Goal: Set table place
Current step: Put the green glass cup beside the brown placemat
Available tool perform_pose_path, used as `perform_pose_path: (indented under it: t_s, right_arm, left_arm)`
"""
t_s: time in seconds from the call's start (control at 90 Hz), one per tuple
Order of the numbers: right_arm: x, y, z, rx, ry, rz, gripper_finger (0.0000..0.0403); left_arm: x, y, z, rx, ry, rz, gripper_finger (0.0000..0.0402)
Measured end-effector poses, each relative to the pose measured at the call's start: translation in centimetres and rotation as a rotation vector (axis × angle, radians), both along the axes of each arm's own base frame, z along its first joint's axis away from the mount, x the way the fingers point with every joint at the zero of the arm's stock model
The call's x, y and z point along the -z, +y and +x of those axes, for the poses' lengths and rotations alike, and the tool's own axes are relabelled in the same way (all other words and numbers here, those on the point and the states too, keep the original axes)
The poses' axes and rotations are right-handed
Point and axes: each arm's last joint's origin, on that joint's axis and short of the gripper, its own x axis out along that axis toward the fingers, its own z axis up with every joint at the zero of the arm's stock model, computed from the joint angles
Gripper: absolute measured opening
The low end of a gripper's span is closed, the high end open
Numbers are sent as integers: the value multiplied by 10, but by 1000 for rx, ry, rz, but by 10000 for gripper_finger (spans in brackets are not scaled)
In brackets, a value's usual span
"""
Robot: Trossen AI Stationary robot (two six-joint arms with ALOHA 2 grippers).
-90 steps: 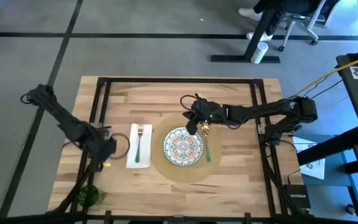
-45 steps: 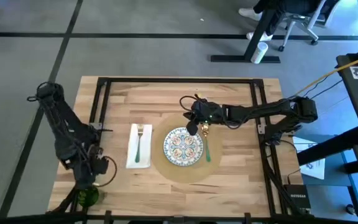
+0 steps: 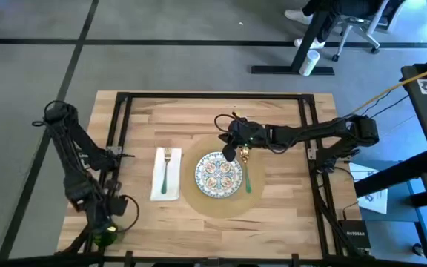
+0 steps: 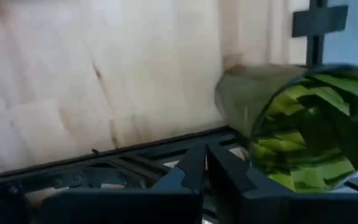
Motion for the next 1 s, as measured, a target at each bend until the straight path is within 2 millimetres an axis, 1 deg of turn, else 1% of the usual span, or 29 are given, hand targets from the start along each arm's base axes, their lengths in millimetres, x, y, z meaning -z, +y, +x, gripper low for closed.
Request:
perform_pose_path:
  t_s: [0.144, 0.267, 0.367, 0.478, 0.622, 0.733, 1.0]
  right_arm:
    - [1, 0, -1, 0, 15, 1, 1]
    - [3, 0, -2, 17, 32, -8, 1]
    - [3, -1, -2, 20, 33, -10, 1]
    - [3, -1, -2, 21, 33, -10, 1]
    - [3, -1, -2, 21, 33, -10, 1]
    - [3, 0, -2, 21, 43, -10, 1]
    - [4, -1, -3, 26, 55, -12, 1]
  left_arm:
    - [0, 1, 5, -6, -13, -14, 0]
    - [-1, -1, 10, -20, -2, -68, 3]
    - [-2, -3, 14, -34, -4, -114, 19]
    - [-3, -3, 16, -71, -2, -125, 46]
    - [-2, -2, 13, -72, 12, -108, 79]
    - [-1, -4, 9, -53, 43, -114, 96]
    - [1, -8, 3, -45, 69, -112, 104]
